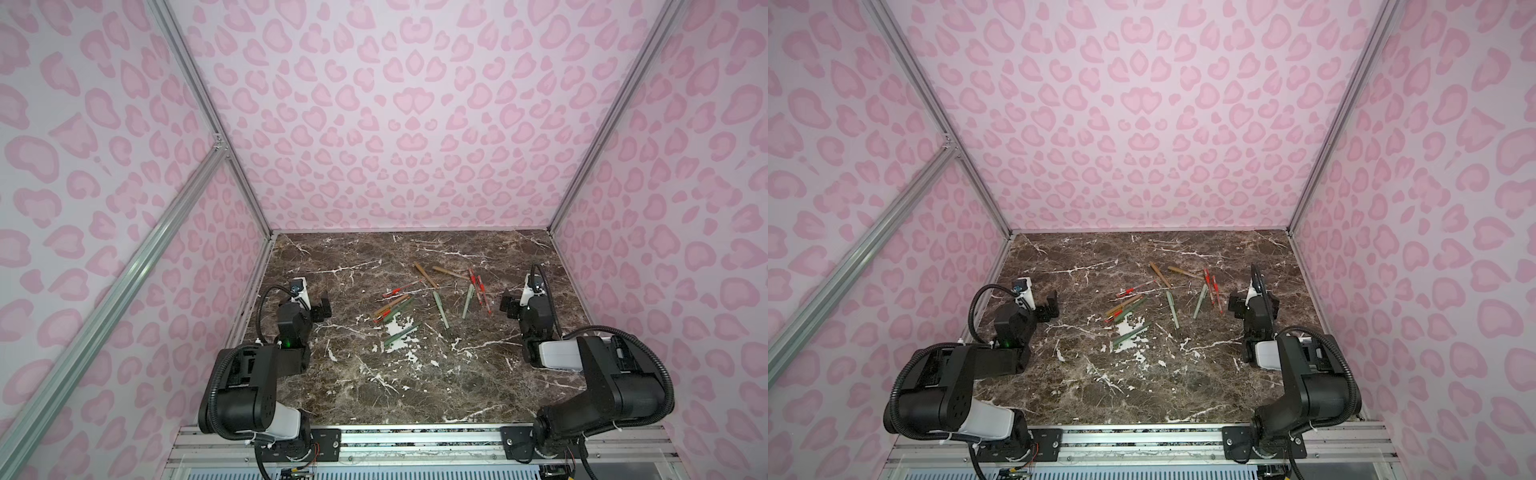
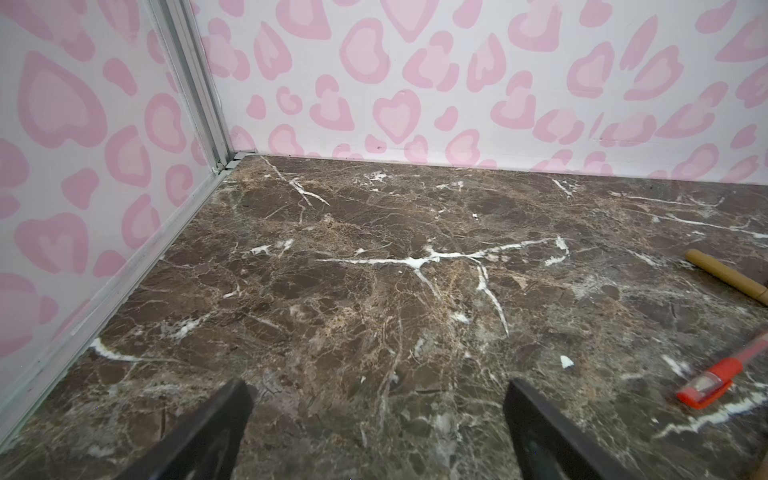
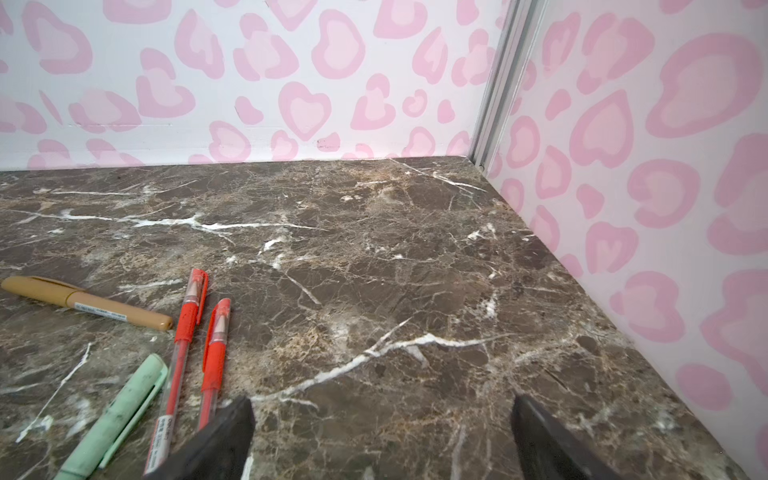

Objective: Open the pen caps
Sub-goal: 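Raise both arms from rest toward the pens on the table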

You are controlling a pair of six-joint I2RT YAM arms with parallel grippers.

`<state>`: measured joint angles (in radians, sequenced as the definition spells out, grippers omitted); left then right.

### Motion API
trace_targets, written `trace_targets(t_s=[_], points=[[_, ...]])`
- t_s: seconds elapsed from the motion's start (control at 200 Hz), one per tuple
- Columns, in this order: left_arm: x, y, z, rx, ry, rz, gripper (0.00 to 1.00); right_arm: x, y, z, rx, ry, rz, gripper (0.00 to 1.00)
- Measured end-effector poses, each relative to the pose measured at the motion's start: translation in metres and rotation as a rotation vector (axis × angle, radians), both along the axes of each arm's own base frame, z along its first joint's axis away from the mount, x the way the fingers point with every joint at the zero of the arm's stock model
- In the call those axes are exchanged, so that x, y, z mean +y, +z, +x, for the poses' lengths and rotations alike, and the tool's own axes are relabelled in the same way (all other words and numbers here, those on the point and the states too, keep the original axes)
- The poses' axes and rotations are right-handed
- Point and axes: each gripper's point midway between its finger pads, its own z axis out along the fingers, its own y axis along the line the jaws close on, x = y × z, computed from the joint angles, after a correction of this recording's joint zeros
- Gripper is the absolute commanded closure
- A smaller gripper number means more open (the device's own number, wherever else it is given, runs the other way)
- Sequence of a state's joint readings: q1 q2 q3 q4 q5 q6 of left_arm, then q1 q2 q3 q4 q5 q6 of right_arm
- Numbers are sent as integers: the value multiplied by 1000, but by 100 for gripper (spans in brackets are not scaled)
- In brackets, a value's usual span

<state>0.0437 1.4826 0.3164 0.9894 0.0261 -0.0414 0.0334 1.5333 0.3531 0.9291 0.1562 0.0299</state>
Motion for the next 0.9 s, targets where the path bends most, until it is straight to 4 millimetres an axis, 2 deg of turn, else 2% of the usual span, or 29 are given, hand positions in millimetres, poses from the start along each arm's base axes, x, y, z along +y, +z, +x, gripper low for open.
trace_targets(t_s=[0.9], points=[[0,0,0,0,16,7,2,0,0,0,0,0,0,1]])
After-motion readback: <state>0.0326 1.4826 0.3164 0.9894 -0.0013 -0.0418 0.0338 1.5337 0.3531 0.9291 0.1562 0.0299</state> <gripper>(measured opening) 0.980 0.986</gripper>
